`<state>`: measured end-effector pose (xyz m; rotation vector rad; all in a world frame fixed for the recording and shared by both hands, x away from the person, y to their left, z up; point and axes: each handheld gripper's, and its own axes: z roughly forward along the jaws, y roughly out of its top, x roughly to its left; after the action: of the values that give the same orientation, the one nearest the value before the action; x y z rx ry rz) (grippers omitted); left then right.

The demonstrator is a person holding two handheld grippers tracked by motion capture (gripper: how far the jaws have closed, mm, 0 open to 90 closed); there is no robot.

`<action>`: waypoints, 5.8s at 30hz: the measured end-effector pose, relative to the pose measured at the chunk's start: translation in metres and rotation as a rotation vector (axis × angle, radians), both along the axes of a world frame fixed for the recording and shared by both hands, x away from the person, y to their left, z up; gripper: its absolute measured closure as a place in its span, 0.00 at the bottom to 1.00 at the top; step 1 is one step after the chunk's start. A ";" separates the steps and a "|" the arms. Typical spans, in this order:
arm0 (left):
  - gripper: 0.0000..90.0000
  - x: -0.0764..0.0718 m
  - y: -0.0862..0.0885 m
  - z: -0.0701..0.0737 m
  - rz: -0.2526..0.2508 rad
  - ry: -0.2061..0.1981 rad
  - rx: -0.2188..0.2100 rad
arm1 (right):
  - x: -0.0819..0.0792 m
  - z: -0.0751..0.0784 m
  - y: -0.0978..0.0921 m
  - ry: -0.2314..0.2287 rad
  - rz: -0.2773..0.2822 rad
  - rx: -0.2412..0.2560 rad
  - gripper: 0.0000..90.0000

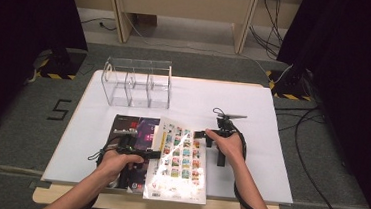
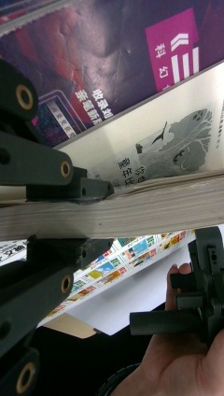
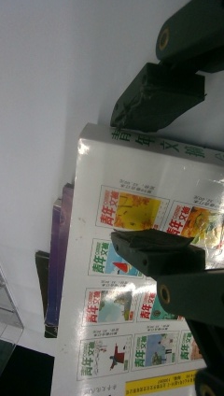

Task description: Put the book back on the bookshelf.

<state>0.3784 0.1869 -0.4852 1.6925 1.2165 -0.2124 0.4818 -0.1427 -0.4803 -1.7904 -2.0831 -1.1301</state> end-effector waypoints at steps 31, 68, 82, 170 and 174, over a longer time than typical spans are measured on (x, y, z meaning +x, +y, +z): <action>0.80 0.004 0.010 -0.006 0.018 0.088 -0.028 | 0.008 -0.003 -0.008 0.113 0.024 0.157 0.68; 0.72 0.003 0.012 -0.001 0.036 0.076 0.015 | -0.006 0.013 -0.005 0.068 0.075 0.238 0.80; 0.73 0.003 0.013 -0.001 0.044 0.094 0.014 | -0.010 0.019 0.005 -0.012 0.093 0.144 0.79; 0.33 -0.052 0.147 -0.017 0.630 -0.268 0.283 | 0.018 0.206 0.106 -0.716 -0.154 0.113 0.82; 0.33 -0.052 0.147 -0.017 0.629 -0.270 0.282 | 0.026 0.207 0.113 -0.719 -0.167 0.112 0.82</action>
<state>0.3263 0.3342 -0.5021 1.4215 1.5495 0.5737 0.5080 -0.0299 -0.2735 -1.6830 -2.1497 -2.1424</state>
